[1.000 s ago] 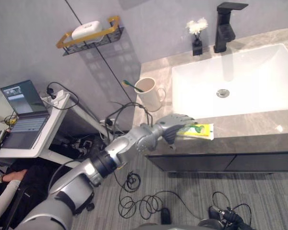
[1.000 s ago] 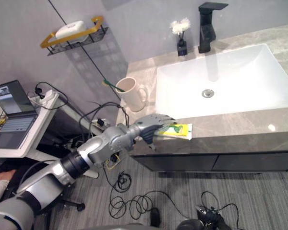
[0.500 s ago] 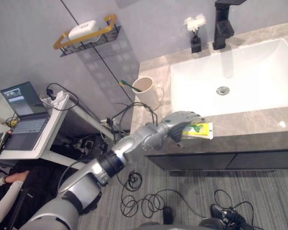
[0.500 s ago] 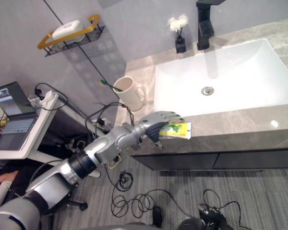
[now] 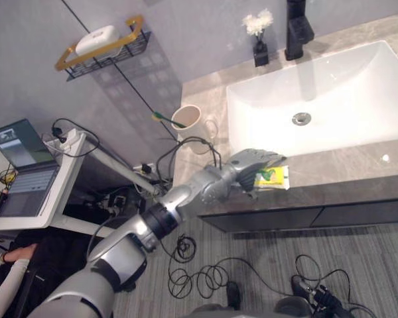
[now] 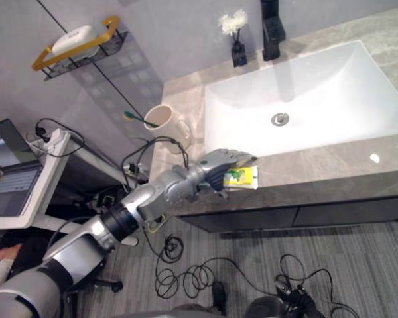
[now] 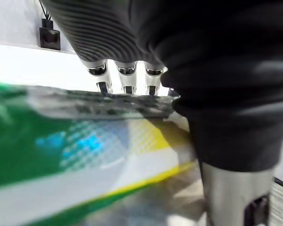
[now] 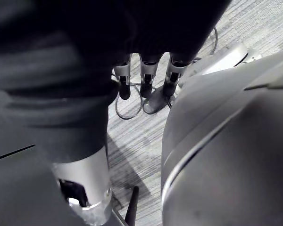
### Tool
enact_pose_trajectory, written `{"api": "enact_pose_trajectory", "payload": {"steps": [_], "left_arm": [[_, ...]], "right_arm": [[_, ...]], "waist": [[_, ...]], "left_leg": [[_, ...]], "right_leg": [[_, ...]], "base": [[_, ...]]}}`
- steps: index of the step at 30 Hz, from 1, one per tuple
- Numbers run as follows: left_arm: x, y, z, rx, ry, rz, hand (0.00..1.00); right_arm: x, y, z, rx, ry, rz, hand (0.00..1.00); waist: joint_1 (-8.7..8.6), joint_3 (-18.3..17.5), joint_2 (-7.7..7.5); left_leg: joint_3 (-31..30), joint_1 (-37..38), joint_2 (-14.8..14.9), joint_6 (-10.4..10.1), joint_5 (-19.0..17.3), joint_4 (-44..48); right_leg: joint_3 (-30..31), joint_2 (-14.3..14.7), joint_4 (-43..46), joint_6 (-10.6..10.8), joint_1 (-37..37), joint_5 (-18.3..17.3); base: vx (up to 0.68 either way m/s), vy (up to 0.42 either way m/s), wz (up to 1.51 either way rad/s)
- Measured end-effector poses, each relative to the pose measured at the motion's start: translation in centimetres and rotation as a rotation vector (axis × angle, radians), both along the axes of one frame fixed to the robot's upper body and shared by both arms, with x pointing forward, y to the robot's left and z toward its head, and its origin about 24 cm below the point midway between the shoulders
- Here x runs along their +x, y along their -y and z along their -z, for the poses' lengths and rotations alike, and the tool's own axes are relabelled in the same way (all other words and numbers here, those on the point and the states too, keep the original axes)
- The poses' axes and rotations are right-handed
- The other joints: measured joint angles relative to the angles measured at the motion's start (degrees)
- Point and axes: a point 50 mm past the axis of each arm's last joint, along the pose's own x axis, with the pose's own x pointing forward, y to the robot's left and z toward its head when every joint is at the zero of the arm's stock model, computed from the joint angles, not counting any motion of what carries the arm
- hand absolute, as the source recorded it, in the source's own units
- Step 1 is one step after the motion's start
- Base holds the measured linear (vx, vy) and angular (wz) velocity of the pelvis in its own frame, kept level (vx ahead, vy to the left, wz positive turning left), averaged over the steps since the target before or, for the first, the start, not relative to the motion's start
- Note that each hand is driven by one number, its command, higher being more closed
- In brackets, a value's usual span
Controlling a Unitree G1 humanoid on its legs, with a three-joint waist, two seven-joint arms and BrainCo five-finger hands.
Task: Organize washtable
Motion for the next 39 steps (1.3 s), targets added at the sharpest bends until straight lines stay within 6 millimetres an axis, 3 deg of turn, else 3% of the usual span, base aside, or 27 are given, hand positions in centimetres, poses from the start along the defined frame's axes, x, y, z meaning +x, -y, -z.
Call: {"api": "enact_pose_trajectory", "payload": {"steps": [13, 20, 28, 39], "left_arm": [[0.3, 0.3, -1.1, -0.006, 0.033, -0.007, 1.00], [-0.1, 0.2, -1.7, 0.005, 0.061, 0.019, 1.00], [-0.7, -0.5, -2.1, 0.032, 0.093, 0.057, 1.00], [-1.4, -0.7, -1.4, 0.010, 0.087, 0.066, 1.00]], "right_arm": [[0.1, 0.0, 0.0, 0.001, 0.003, 0.003, 0.00], [0.0, 0.0, 0.0, -0.001, 0.002, 0.004, 0.00], [0.0, -0.3, 0.1, 0.007, 0.002, 0.004, 0.00], [0.2, -1.4, 0.4, 0.031, 0.010, 0.001, 0.00]], "waist": [[-1.04, 0.3, 0.04], [-1.18, 0.6, -0.17], [-1.12, 1.4, -1.19], [-1.10, 2.6, -3.89]], "left_leg": [[0.0, 0.3, -0.2, 0.0, 0.0, 0.6], [-0.1, 0.1, -1.9, 0.2, 0.9, 2.8], [-0.1, 0.1, -1.8, 0.1, 1.7, 3.3], [0.0, 0.1, -0.9, 0.1, 1.7, 4.3]], "right_leg": [[-0.1, -0.4, -0.1, 0.0, 0.8, -0.5], [-0.2, -1.7, -1.2, -0.1, 2.3, -0.8], [-1.7, -1.4, 0.1, -0.4, 2.6, -0.6], [-1.6, -0.9, 4.6, -1.6, 0.8, 0.2]], "base": [[0.00, 0.000, 0.00], [0.02, -0.003, 0.01], [0.04, -0.021, 0.03], [0.02, -0.002, 0.00]]}}
